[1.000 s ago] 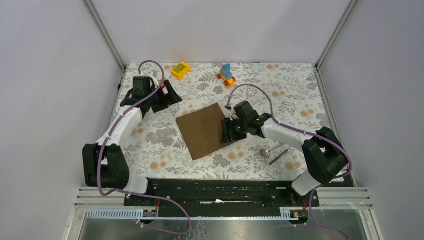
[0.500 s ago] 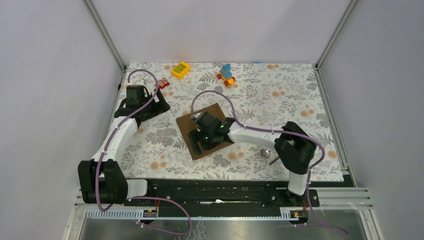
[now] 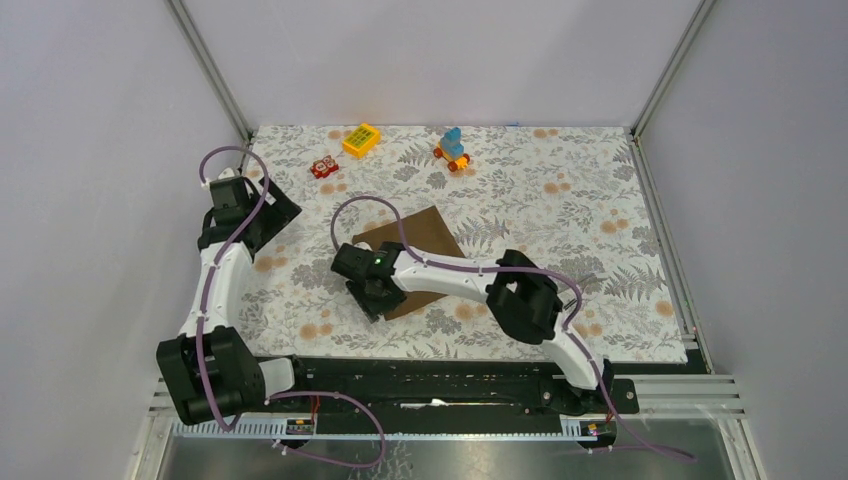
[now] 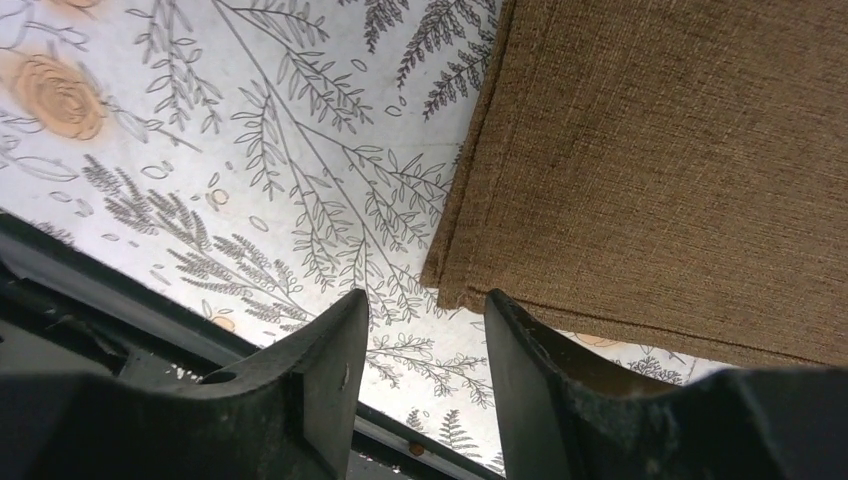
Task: Fold the napkin into a case and place the utensils inside
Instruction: Pick up the lower triangle-folded napkin from the center of the board.
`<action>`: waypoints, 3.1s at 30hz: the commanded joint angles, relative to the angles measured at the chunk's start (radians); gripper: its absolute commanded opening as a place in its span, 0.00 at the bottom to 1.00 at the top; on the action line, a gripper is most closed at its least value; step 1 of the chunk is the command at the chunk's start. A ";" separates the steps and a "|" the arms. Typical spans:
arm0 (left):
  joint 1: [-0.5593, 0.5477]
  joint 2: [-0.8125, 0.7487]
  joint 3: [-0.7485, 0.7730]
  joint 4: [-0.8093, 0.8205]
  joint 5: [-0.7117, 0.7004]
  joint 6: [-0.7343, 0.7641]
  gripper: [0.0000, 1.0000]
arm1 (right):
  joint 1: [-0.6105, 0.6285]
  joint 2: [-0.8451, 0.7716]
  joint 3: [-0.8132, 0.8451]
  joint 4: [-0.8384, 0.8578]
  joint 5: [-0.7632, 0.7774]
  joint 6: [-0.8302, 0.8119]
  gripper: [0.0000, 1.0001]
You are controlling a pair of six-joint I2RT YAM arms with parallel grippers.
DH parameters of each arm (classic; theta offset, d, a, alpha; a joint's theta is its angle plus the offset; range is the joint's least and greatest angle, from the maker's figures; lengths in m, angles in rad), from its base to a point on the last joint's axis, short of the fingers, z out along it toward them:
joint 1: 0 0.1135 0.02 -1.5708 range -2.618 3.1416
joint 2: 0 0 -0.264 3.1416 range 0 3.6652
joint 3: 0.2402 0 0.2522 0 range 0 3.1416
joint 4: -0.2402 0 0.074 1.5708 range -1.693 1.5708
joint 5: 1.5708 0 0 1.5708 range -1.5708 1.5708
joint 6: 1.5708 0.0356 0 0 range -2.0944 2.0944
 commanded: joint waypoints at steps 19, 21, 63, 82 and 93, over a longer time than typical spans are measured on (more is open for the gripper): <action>0.086 -0.029 -0.040 0.096 0.237 -0.028 0.94 | -0.003 0.240 0.296 -0.282 0.051 -0.078 0.50; 0.093 -0.026 -0.044 0.104 0.256 -0.030 0.94 | -0.003 0.252 0.278 -0.267 0.041 -0.081 0.50; 0.063 0.095 -0.098 0.221 0.484 -0.018 0.96 | -0.013 -0.039 -0.067 0.124 0.145 -0.078 0.00; -0.071 0.302 -0.201 0.426 0.674 -0.183 0.76 | -0.120 -0.298 -0.339 0.351 -0.055 0.030 0.00; -0.108 0.376 -0.267 0.551 0.680 -0.279 0.81 | -0.179 -0.412 -0.462 0.438 -0.127 0.072 0.00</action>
